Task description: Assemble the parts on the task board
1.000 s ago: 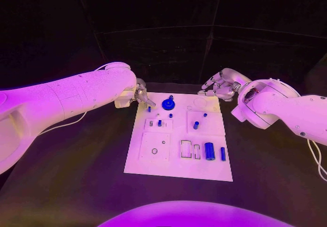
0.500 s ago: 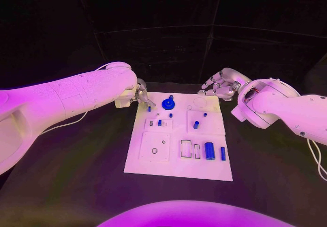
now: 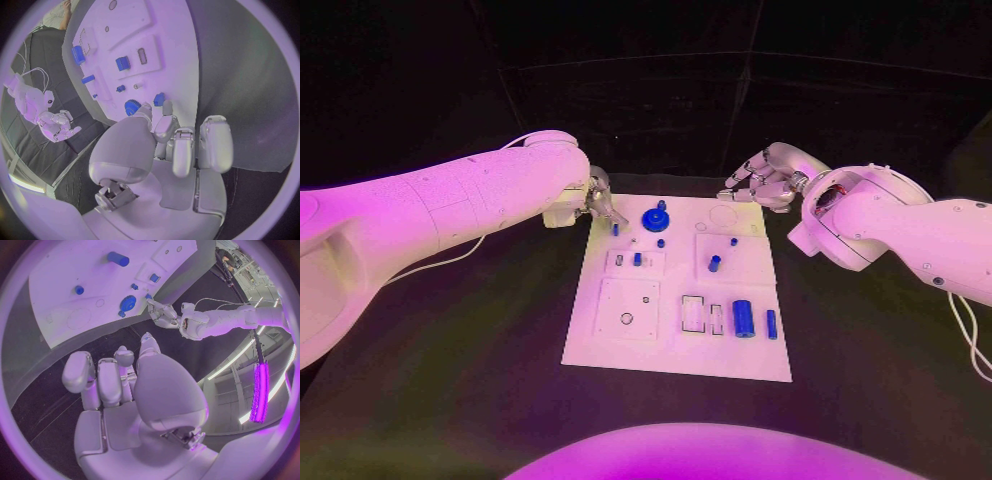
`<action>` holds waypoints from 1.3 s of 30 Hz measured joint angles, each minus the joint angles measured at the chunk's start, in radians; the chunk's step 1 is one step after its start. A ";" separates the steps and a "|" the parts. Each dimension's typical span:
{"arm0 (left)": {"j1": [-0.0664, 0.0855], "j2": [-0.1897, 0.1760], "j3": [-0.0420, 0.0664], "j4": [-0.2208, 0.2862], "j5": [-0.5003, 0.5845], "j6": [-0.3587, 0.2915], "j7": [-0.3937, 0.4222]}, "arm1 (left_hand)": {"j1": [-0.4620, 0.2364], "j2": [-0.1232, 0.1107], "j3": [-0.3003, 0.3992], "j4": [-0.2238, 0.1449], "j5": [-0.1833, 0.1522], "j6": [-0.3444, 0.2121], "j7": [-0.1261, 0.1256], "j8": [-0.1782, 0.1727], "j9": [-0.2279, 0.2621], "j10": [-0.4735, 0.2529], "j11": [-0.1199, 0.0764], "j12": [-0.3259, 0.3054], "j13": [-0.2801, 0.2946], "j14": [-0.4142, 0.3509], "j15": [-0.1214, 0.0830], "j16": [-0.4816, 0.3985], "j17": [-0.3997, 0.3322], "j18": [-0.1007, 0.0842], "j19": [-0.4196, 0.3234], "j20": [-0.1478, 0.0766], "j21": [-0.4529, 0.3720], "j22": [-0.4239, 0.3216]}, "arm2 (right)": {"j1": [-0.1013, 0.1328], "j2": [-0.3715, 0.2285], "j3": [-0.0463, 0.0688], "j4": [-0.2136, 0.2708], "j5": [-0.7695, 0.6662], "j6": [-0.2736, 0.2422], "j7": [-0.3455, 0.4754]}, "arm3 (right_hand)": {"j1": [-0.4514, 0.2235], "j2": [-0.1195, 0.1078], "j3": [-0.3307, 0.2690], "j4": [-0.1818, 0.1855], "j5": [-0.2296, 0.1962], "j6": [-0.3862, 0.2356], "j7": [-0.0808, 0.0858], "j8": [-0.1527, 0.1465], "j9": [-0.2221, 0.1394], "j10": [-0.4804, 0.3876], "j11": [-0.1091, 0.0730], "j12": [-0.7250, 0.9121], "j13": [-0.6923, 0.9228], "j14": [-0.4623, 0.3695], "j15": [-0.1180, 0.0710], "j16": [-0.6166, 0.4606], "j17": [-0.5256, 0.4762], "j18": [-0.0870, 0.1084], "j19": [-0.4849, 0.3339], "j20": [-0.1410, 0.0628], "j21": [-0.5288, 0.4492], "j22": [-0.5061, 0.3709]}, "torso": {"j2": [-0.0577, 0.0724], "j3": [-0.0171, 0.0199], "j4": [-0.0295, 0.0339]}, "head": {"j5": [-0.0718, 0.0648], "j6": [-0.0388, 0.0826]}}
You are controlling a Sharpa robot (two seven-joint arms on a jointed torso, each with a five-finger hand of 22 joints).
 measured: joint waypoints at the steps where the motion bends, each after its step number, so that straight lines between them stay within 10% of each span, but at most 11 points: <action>1: 0.000 0.000 0.000 0.000 0.000 0.001 0.000 | 0.000 0.000 0.000 0.000 0.000 0.000 0.000 0.000 0.000 0.000 0.000 0.000 0.000 0.000 0.000 0.000 0.000 0.000 0.000 0.000 0.000 0.000 | 0.000 0.000 0.000 0.000 0.000 0.000 0.000 | 0.000 0.000 0.000 0.000 0.000 0.000 0.000 0.000 0.000 0.000 0.000 0.000 0.000 0.000 0.000 0.000 0.000 0.000 0.000 0.000 0.000 0.000 | 0.000 0.0000 0.0000 | 0.000 0.000; 39: -0.003 0.011 0.000 -0.012 0.000 0.023 0.001 | 0.108 0.046 0.052 -0.057 0.005 0.007 0.000 0.000 -0.017 0.000 -0.007 -0.001 -0.002 0.000 0.000 0.000 0.000 0.000 0.003 -0.003 0.000 0.000 | 0.000 0.002 0.000 0.000 0.000 0.000 -0.001 | 0.004 0.004 0.000 0.000 0.000 0.000 0.000 0.005 0.000 0.000 0.000 0.000 0.000 0.000 0.000 0.000 0.000 0.000 0.000 0.000 -0.004 -0.001 | 0.000 0.0000 0.0000 | -0.002 -0.008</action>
